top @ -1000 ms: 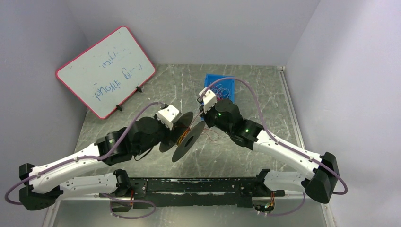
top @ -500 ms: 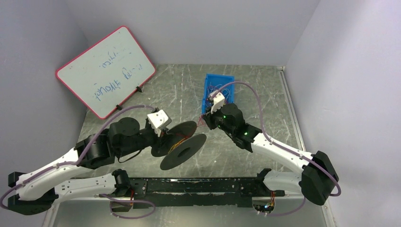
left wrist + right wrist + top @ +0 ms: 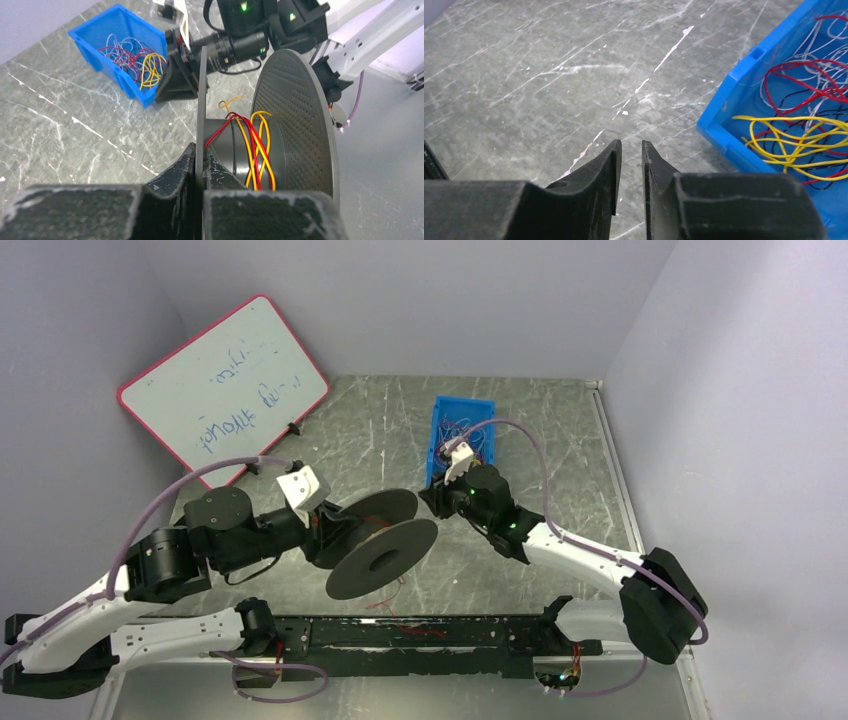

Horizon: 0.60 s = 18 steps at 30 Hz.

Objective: Wrap the cables

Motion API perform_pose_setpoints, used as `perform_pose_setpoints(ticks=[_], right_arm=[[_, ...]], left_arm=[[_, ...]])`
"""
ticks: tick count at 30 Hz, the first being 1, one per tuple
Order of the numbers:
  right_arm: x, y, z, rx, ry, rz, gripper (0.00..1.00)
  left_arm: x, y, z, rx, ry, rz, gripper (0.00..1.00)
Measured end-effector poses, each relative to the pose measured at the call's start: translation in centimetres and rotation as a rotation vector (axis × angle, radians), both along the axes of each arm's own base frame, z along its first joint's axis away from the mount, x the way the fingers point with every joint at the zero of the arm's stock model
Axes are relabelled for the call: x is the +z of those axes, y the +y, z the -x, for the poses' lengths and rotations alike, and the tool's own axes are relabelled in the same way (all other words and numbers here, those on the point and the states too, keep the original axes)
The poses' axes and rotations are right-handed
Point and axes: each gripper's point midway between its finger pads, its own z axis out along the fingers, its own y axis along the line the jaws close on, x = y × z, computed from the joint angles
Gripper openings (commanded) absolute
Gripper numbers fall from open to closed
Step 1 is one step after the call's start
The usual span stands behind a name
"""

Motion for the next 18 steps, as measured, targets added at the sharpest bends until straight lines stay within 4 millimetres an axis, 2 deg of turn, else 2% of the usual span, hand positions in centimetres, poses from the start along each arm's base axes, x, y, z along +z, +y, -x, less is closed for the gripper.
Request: perform_pose_setpoints(ticks=[6, 12, 18], right_arm=[[-1.5, 0.2, 0.9, 0.028, 0.041, -0.015, 0.30], [-2.6, -0.5, 2.1, 0.028, 0.067, -0.030, 0.41], [-2.5, -1.0, 3.1, 0.027, 0.081, -0.078, 0.52]], left_arm=[[2.1, 0.7, -0.4, 0.042, -0.014, 0.055, 0.07], [3.6, 1.5, -0.9, 0.090, -0.032, 0.096, 0.07], [4.6, 2.0, -1.9, 0.158, -0.052, 0.127, 0.07]])
